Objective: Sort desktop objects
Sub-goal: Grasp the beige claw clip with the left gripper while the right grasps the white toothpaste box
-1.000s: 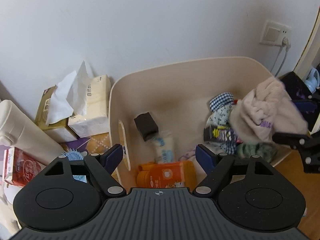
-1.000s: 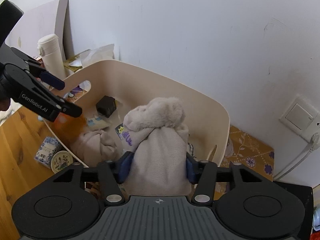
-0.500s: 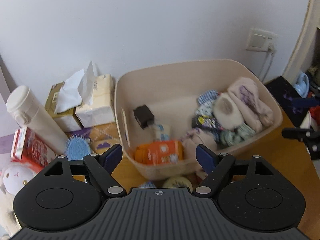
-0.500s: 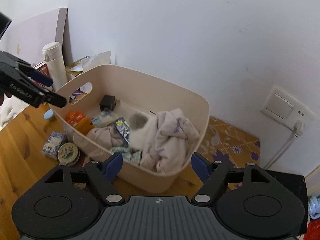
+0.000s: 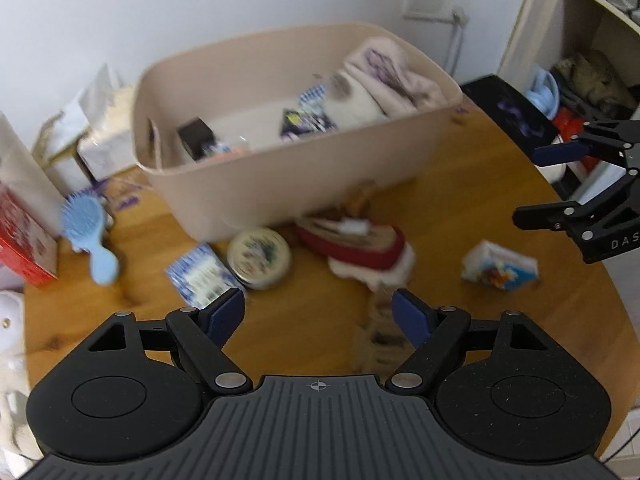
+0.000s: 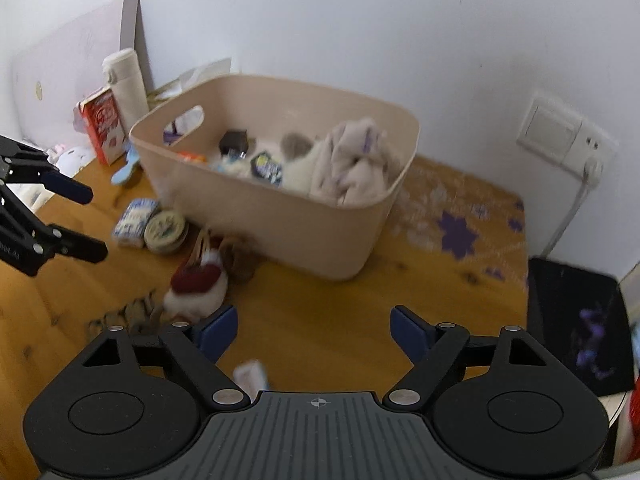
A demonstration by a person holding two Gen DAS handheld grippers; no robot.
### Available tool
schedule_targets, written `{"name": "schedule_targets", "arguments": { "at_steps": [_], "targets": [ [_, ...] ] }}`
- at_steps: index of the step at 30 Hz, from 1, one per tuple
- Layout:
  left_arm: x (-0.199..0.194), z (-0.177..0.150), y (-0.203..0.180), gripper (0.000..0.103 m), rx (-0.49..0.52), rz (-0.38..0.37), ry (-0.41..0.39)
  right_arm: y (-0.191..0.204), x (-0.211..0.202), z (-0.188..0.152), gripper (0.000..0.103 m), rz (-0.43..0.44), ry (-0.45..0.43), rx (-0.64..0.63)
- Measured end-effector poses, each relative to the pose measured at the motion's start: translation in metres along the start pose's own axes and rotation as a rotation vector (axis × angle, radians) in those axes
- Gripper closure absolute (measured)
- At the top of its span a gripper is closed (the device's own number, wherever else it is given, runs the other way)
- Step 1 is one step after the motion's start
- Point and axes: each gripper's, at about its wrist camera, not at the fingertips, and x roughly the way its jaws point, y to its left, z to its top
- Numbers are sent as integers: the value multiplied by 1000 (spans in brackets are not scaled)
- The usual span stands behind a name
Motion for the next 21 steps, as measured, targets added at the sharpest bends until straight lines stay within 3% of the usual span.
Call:
{"name": "schedule_targets", "arguments": {
  "at_steps": [11, 17, 21],
  "targets": [
    [33, -19, -29, 21, -24, -24, 47, 23, 21, -29, 18, 50, 84, -7],
    [46, -16, -27, 22, -92, -40, 56, 27, 34, -33, 21, 59, 105, -18],
    [54, -15, -27, 36, -110, -60, 59, 27, 39, -33, 28, 71, 117, -32]
  ]
}}
